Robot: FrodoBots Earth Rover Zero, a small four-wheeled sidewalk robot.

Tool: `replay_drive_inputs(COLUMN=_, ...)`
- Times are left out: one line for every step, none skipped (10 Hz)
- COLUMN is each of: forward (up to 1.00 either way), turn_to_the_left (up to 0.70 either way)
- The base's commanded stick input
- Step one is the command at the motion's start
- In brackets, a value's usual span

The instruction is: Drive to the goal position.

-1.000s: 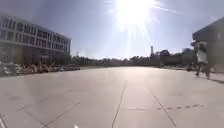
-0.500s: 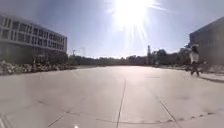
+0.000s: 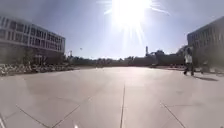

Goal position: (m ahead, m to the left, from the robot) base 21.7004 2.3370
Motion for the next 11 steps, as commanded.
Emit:
replay_drive_inputs(forward=0.70, turn_to_the_left=0.02)
replay_drive_inputs(forward=0.70, turn_to_the_left=0.08)
replay_drive_inputs(forward=0.70, turn_to_the_left=0.14)
replay_drive_inputs(forward=0.70, turn_to_the_left=0.14)
replay_drive_inputs(forward=0.70, turn_to_the_left=0.13)
replay_drive_inputs(forward=0.70, turn_to_the_left=0.08)
replay_drive_inputs(forward=0.70, turn_to_the_left=0.00)
replay_drive_inputs(forward=0.70, turn_to_the_left=0.00)
replay_drive_inputs(forward=0.70, turn_to_the_left=0.00)
replay_drive_inputs(forward=0.70, turn_to_the_left=0.00)
replay_drive_inputs(forward=0.70, turn_to_the_left=0.00)
